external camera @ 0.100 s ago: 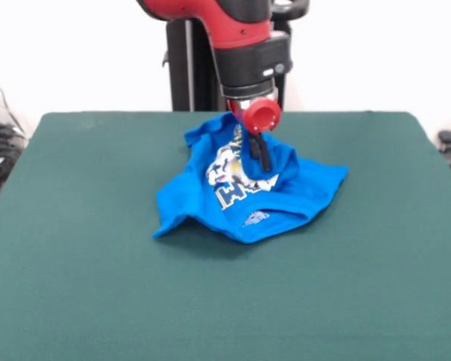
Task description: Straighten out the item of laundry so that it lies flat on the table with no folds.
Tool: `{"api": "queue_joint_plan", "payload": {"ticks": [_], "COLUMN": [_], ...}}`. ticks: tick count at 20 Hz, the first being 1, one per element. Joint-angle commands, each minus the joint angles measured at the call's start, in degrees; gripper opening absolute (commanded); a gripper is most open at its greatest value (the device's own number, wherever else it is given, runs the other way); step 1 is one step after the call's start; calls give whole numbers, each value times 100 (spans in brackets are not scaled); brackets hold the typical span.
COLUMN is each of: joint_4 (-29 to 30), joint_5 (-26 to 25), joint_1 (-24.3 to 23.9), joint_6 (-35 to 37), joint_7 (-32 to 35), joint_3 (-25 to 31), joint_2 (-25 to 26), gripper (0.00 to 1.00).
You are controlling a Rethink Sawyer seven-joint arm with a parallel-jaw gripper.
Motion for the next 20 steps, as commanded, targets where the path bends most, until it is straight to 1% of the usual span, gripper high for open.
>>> {"api": "queue_joint_plan", "payload": {"ticks": [1, 3, 6, 8, 13, 15, 16, 20], "joint_4": [-293, -285, -187, -64, 463, 572, 547, 615], "joint_5": [-101, -57, -16, -16, -30, -44, -70, -170], "joint_1": [447, 500, 451, 416, 418, 440, 439, 489], "joint_6": [44, 196, 242, 358, 739, 929, 973, 994], "joint_7": [468, 461, 543, 553, 580, 505, 438, 348], "joint_3": [158, 92, 114, 116, 115, 30, -52, -262], "joint_2": [11, -99, -235, -413, -936, -980, -913, -848], "gripper": [0, 0, 0, 0, 0, 0, 0, 0]}}
